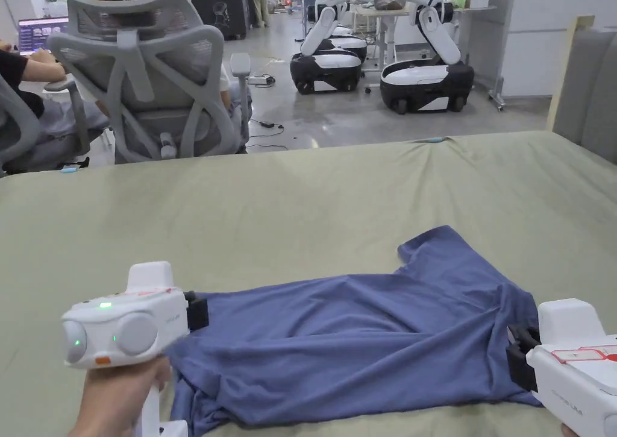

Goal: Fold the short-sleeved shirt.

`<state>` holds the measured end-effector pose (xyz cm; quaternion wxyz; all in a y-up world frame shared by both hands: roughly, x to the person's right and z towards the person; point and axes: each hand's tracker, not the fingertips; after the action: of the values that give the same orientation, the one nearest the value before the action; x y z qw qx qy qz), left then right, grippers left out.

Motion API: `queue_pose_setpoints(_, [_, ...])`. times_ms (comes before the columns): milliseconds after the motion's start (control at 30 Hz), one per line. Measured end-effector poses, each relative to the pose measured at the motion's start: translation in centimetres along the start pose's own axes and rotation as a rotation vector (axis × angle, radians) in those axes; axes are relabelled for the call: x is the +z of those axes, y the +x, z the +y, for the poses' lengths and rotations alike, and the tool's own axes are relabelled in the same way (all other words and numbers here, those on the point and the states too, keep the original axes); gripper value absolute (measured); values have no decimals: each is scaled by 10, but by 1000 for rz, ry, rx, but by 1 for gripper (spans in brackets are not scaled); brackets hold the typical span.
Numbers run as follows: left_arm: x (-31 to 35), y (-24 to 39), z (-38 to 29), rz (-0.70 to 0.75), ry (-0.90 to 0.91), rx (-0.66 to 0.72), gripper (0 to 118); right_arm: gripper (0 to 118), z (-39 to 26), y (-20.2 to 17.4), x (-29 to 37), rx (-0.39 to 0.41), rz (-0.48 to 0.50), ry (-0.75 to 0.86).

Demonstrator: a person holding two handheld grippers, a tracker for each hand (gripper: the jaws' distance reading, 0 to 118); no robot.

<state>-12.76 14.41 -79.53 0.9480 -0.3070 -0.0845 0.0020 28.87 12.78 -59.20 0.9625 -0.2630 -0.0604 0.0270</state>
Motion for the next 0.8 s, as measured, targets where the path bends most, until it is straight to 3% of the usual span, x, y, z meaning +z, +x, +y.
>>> queue_pose_setpoints(33, [-22, -1, 8, 22, -38, -28, 85, 0, 0, -1, 3, -1, 5, 3])
queue_pose_setpoints(67, [-40, -3, 13, 36, -54, -42, 98, 0, 0, -1, 2, 0, 7, 3])
queue_pose_setpoints(100, [-55, -3, 17, 46, -82, -60, 103, 0, 0, -1, 0, 2, 11, 2])
queue_pose_setpoints(333, [-131, -12, 14, 118, -236, -26, 101, 0, -1, -6, -13, 9, 3, -21])
queue_pose_setpoints(500, [-130, -8, 7, 104, -252, -30, 81, 0, -3, -6, -21, 11, 2, -36])
queue_pose_setpoints(533, [-124, -6, 8, 88, -238, -47, 58, 0, -3, -7, -22, 16, 1, -39])
queue_pose_setpoints(600, [-114, -1, 11, 51, -216, -54, 0, 0, -5, -5, -28, 17, 1, -45])
queue_pose_setpoints(800, [-98, 10, 17, 63, -187, -93, 1, 0, 21, 4, -46, 8, 12, -39])
